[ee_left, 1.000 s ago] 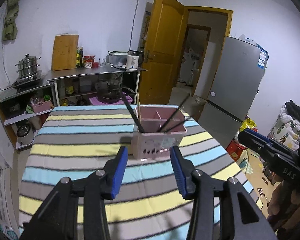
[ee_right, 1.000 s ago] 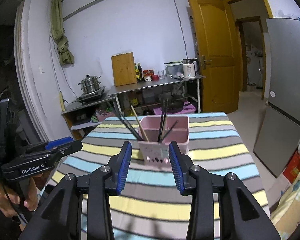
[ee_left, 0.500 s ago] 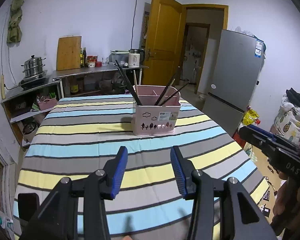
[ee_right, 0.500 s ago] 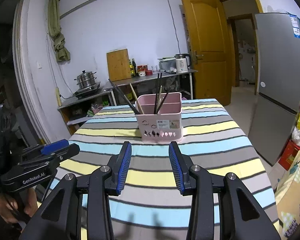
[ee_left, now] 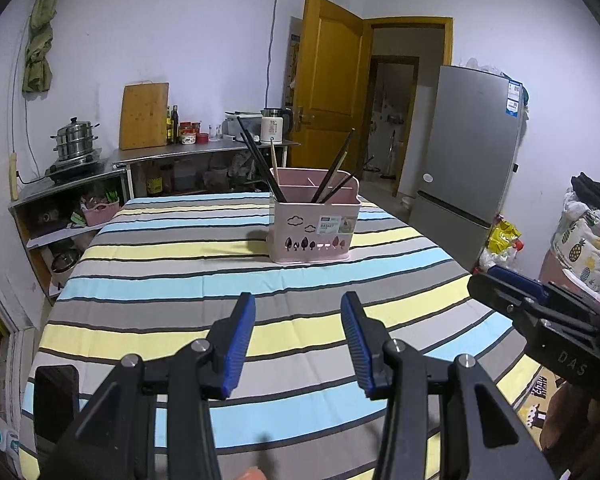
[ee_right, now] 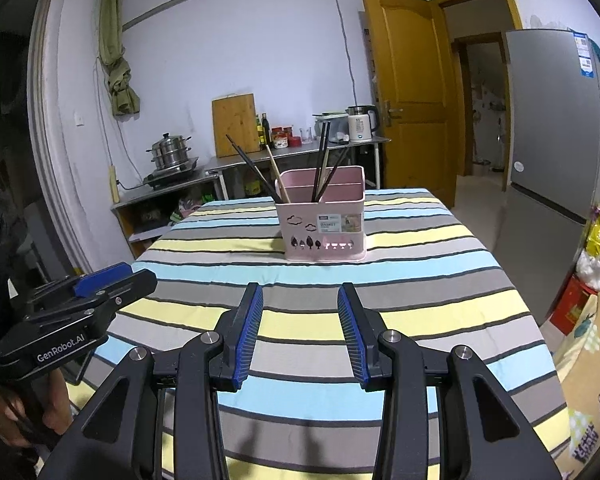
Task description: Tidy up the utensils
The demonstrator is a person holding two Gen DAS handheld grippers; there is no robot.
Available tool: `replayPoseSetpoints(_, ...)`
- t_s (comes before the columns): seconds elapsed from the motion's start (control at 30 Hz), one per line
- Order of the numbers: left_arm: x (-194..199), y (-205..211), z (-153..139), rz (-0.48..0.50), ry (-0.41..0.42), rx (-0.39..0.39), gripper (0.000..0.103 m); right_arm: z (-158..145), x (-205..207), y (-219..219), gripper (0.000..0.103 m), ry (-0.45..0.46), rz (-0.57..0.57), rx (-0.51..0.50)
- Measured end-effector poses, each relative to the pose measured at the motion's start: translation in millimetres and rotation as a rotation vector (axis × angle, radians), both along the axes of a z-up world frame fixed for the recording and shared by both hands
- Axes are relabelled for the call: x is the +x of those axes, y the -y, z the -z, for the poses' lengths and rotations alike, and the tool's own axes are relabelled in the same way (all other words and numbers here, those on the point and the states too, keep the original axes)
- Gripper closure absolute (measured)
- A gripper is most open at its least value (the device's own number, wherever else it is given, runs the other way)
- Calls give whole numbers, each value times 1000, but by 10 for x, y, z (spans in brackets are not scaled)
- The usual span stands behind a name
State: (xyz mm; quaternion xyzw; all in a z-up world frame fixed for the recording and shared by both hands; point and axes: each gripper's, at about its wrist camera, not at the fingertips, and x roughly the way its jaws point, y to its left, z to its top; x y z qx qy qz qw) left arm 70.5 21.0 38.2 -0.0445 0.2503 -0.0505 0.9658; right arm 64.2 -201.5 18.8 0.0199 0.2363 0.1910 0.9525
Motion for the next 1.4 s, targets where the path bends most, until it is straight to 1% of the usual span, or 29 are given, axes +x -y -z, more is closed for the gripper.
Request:
replayPoseSetpoints(0.3,-34,22,112,2,5,-4,56,117,-64,-31,63,12,11,-7)
replayPoseSetpoints(0.63,-49,51,185,1,6,7,57,125,-104,-58,63,33,15,-2)
replayPoseSetpoints(1.03,-55,83,212,0,14,20,56,134,-140,-90,62,54,16,-7)
replayPoseSetpoints(1.4,-63,78,210,-2,14,27,56,137,-148,-102,62,49,13,-7)
